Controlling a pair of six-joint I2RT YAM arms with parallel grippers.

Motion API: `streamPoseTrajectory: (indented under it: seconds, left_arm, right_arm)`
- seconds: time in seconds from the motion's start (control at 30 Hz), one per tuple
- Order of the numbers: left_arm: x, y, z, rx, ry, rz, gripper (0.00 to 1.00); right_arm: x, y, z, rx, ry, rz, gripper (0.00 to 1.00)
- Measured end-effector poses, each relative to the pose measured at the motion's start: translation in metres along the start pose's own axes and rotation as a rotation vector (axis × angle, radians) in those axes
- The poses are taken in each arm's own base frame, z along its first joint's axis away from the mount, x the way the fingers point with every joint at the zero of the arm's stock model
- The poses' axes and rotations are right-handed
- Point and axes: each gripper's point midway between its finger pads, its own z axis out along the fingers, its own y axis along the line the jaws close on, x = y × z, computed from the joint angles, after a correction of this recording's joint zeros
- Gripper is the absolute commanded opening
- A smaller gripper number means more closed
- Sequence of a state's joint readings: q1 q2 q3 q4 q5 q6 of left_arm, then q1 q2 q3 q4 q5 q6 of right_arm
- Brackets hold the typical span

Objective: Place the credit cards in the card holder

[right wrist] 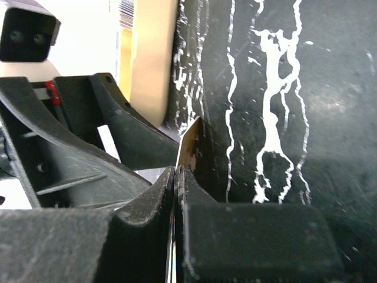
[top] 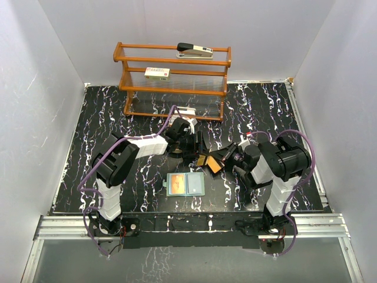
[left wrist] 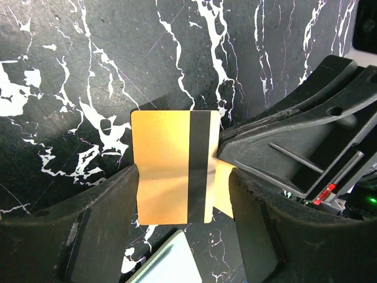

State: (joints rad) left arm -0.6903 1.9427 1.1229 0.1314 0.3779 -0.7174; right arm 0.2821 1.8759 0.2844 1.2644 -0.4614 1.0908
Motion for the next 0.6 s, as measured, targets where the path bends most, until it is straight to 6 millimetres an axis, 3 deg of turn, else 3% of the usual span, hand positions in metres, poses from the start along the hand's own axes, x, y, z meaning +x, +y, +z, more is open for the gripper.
streamPoseTrajectory:
  seconds: [0.33,0.6]
  left_arm:
    - [0.0,0.0,0.0,0.0,-0.001,0.004,0.62]
    - [0.004,0.003,-0.001,-0.012,0.016,0.013,0.42]
  right_arm:
    - [-0.006,0.015,0.002,-0.06,-0.019,0.009,0.0]
    - [-0.004,0.009,0.004,-0.05,-0.009,0.02,0.0]
